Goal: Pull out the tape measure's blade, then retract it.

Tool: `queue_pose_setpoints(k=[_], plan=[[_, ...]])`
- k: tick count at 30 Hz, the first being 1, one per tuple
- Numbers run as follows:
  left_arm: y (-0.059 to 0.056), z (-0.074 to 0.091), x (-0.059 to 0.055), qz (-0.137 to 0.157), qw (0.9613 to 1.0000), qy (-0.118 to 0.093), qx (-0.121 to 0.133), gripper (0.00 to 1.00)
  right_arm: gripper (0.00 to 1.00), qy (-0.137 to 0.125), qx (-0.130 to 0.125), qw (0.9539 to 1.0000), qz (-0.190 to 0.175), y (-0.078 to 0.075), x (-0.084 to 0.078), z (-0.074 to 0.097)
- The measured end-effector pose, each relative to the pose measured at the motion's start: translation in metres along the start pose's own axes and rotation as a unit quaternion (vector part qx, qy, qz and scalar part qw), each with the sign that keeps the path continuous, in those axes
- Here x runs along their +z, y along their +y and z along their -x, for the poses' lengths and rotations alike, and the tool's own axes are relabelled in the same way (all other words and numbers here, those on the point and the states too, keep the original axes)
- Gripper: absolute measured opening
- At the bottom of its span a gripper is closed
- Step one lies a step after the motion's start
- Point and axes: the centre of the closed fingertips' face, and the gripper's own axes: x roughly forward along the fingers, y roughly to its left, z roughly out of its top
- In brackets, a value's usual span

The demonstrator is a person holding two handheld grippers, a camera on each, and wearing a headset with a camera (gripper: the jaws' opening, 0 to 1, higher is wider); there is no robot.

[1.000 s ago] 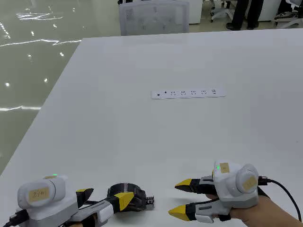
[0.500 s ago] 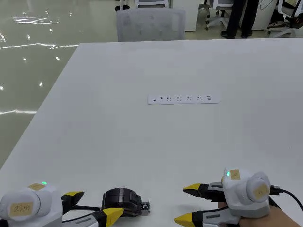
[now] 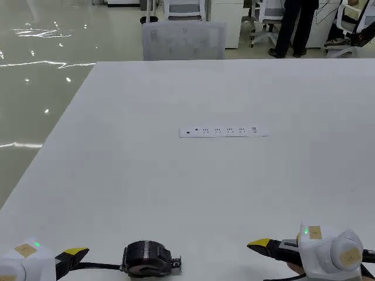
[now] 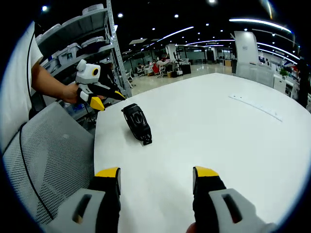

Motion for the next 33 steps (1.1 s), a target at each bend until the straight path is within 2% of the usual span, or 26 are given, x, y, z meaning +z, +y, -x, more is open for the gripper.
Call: queue_pose_setpoints(k=[7,11,16,24,33], plan=[[0.004,0.007,-0.002,-0.007,1.0,-0.006,-0.004,0.8,0.64,0.008,-0.018,0.9998,-0.006,-0.003,-0.01,0.019],[0.007,0.012,-0.005,-0.011,0.9999,-0.003,-0.005,0.82,0.68,0.018,-0.029,0.9994,-0.009,-0.006,-0.019,0.03],[0.009,0.016,-0.012,-0.015,0.9999,0.0,-0.008,0.85,0.7,0.021,-0.043,0.9988,-0.008,-0.008,-0.023,0.042],[0.009,0.022,-0.02,-0.027,0.9995,0.006,-0.017,0.91,0.75,0.022,-0.062,0.9977,-0.015,-0.011,-0.026,0.056],[0.007,0.028,-0.028,-0.051,0.9985,0.015,-0.012,0.95,0.78,0.016,-0.082,0.9959,-0.033,-0.009,-0.033,0.066]])
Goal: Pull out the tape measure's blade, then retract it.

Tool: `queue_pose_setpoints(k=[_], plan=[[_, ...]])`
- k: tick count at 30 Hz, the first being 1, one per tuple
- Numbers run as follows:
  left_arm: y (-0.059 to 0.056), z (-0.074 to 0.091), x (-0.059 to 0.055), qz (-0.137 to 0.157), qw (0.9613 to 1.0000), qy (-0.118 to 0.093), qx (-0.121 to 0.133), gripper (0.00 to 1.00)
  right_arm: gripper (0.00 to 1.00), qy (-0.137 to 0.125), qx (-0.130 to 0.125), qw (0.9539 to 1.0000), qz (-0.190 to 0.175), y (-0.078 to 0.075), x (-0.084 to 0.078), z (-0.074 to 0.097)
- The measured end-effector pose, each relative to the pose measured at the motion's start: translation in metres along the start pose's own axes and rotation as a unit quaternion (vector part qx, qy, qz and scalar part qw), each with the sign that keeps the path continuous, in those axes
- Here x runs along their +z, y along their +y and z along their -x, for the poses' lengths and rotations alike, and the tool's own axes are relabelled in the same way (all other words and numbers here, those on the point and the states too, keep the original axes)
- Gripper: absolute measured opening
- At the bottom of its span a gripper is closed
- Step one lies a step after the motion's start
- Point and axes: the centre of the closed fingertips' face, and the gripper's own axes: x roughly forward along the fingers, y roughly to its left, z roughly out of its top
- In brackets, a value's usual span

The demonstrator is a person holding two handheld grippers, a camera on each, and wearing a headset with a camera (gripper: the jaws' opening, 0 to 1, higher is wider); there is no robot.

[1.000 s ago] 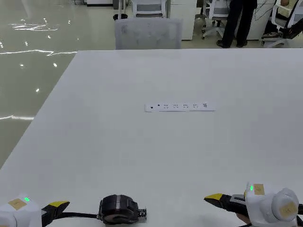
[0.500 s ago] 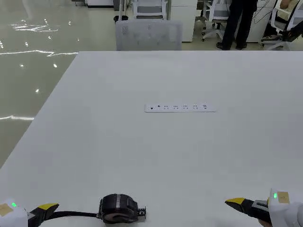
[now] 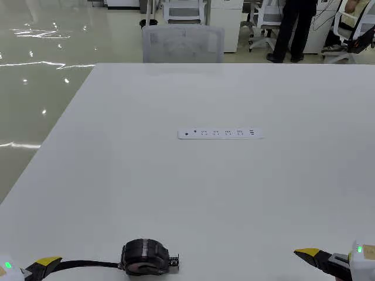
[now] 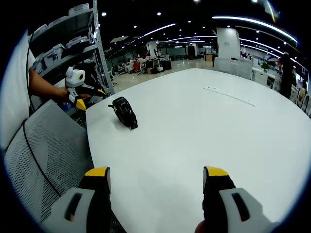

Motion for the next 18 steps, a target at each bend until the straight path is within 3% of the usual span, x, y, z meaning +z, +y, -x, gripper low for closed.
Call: queue_pose_setpoints(k=[18], plan=[[0.004,0.013,-0.009,0.007,1.0,0.002,0.006,1.0,0.87,0.006,-0.016,0.9998,-0.013,0.002,-0.014,0.015]])
